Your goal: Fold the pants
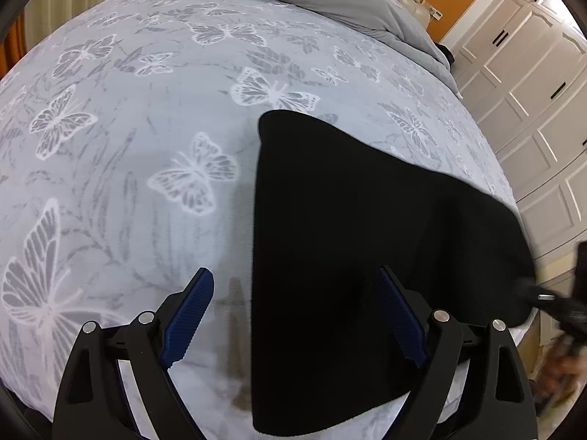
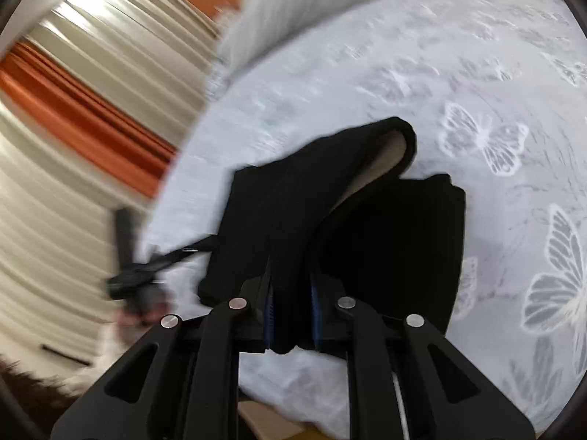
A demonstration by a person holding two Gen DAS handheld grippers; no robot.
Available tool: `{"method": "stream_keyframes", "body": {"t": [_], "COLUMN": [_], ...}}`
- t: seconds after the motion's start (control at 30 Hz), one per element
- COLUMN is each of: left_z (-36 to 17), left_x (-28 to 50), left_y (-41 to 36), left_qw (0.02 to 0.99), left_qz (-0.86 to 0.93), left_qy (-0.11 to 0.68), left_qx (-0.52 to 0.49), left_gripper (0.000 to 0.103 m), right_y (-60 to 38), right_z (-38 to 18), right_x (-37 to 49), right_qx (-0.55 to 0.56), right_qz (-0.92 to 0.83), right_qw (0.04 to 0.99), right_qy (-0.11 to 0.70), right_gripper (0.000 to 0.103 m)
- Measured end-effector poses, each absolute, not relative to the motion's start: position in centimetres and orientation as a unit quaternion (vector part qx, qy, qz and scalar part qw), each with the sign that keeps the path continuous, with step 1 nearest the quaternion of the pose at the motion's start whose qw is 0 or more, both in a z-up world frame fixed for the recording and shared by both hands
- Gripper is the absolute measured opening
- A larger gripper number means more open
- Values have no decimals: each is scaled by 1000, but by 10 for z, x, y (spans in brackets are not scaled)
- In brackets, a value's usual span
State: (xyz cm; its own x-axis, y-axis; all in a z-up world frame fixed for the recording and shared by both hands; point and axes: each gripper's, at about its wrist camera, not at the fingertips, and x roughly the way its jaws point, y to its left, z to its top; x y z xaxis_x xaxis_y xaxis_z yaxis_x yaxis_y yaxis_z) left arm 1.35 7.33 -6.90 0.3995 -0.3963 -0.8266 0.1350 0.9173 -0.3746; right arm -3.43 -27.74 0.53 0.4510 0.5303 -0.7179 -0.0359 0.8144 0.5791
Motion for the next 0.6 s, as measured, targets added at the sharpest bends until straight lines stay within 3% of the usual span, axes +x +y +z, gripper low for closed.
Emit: {"method": "stream_keyframes", "body": {"t": [0.07, 0.17, 0.23, 0.27, 0.3, 0.33, 0.43, 0.47, 0.5, 0.53, 0.57, 0.6], "left_z": [-70, -73, -74, -75, -76, -77, -86, -93, -96, -101, -104, -104], "left_x": [14, 16, 14, 14, 13, 13, 15, 17, 18, 20, 22, 24], "left_y": [76, 73, 71, 69, 65, 63, 57, 56, 56, 57, 58, 58], "left_qw": [828, 822, 819, 818, 817, 816, 807, 797, 790, 782, 780, 781], "left_qz": [-154, -155, -161, -163, -165, -167, -171, -174, -178, -184, -186, -194], "left_qy": [526, 535, 538, 539, 540, 542, 553, 562, 568, 571, 570, 564], "left_qx": [-121, -118, -119, -117, -112, -110, -117, -133, -148, -167, -180, -185], "left_gripper": [86, 86, 86, 86, 86, 86, 87, 87, 87, 86, 83, 72], "right_y": [-287, -301, -296, -292, -290, -287, -275, -272, -259, -262, -257, -255], "right_z": [-40, -44, -26, -20, -19, -21, -36, -41, -47, -50, -47, -35], "right_x": [-31, -39, -38, -34, -31, -26, -7, -5, 0, -2, -1, -2], "right_qx": [187, 243, 219, 201, 194, 194, 200, 192, 166, 154, 151, 163], "right_qz": [99, 94, 77, 71, 68, 67, 87, 94, 98, 107, 112, 133], "right_qw": [789, 791, 817, 830, 833, 833, 825, 823, 823, 818, 819, 821], "right_qy": [576, 554, 527, 516, 513, 514, 522, 527, 535, 544, 542, 531], "right_gripper": [17, 28, 46, 66, 73, 73, 67, 52, 30, 20, 16, 15]}}
